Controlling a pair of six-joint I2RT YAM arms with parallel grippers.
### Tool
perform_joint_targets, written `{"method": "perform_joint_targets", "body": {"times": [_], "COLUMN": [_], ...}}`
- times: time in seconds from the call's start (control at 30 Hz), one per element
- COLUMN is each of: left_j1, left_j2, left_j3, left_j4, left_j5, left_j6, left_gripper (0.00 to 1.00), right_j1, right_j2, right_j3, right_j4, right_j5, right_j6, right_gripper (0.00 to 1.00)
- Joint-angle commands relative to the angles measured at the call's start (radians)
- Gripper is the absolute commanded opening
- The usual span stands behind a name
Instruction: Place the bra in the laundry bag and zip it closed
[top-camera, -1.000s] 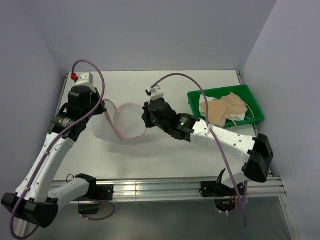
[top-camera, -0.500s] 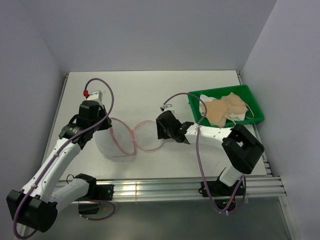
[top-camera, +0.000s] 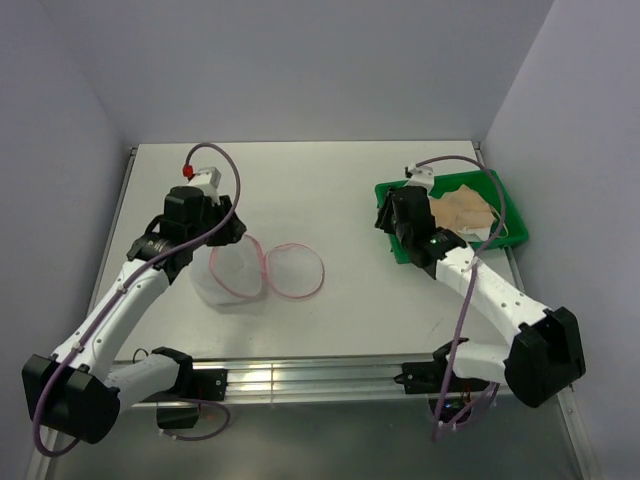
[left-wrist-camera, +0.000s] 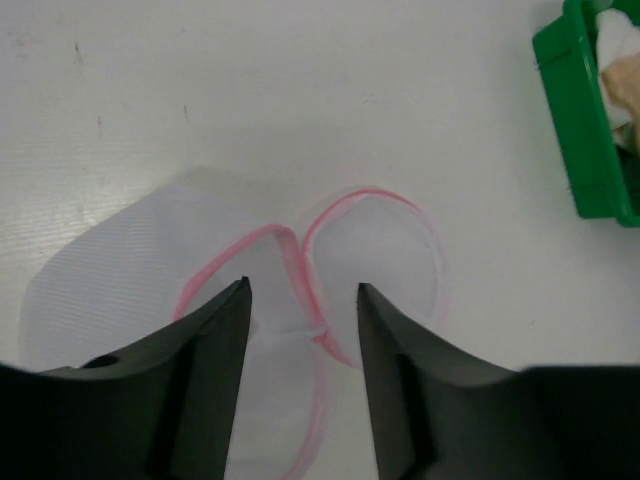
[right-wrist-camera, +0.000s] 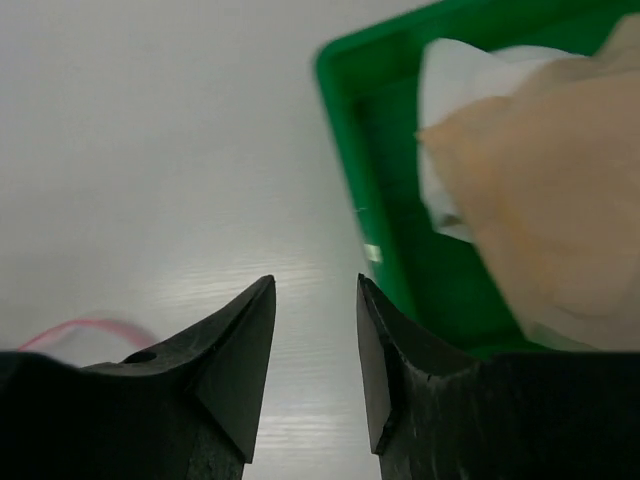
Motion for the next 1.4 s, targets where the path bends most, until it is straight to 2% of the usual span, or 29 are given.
{"method": "perform_joint_targets", "body": {"times": [0.0, 0.07, 0.17, 0.4, 0.6, 0.77, 0.87, 0.9, 0.93, 0.97, 1.0, 1.03, 1.37], "left_j1": [0.002, 0.002, -0.001, -0.010, -0.012, -0.012, -0.012, -0.012, -0.012, -0.012, -0.012, -0.012, -0.012], "left_j2": [-0.018, -0.054, -0.126, -0.298, -0.365, -0.362, -0.358, -0.358, -0.358, -0.359, -0.361, -0.359, -0.342], "left_j3": [0.061, 0.049, 0.038, -0.045, -0.100, -0.117, -0.120, -0.122, -0.125, -0.126, -0.128, -0.128, -0.117], "left_j4": [0.025, 0.040, 0.048, 0.092, 0.109, 0.106, 0.114, 0.114, 0.114, 0.114, 0.114, 0.114, 0.117], "left_j5": [0.029, 0.038, 0.070, 0.112, 0.130, 0.130, 0.148, 0.150, 0.150, 0.149, 0.144, 0.144, 0.181], "left_j6": [0.027, 0.018, 0.005, -0.022, -0.018, -0.001, -0.002, -0.002, -0.001, 0.001, -0.001, 0.001, -0.010], "left_gripper": [0.56, 0.60, 0.61, 0.64, 0.64, 0.63, 0.63, 0.63, 0.63, 0.63, 0.63, 0.63, 0.62], "right_j1": [-0.090, -0.115, -0.143, -0.184, -0.183, -0.184, -0.184, -0.184, -0.186, -0.184, -0.184, -0.183, -0.184], "right_j2": [0.115, 0.166, 0.231, 0.361, 0.459, 0.515, 0.536, 0.538, 0.535, 0.530, 0.509, 0.492, 0.173], "right_j3": [0.044, 0.082, 0.116, 0.167, 0.229, 0.259, 0.268, 0.271, 0.274, 0.277, 0.280, 0.279, 0.269], "right_j4": [-0.120, -0.160, -0.188, -0.243, -0.269, -0.297, -0.303, -0.303, -0.303, -0.308, -0.315, -0.314, -0.311], "right_j5": [0.166, 0.206, 0.261, 0.283, 0.281, 0.289, 0.304, 0.314, 0.320, 0.321, 0.318, 0.321, 0.321], "right_j6": [-0.079, -0.113, -0.145, -0.161, -0.181, -0.185, -0.184, -0.182, -0.184, -0.182, -0.179, -0.178, -0.172], "right_gripper": [0.45, 0.45, 0.48, 0.46, 0.45, 0.43, 0.35, 0.27, 0.23, 0.16, 0.04, 0.00, 0.00]}}
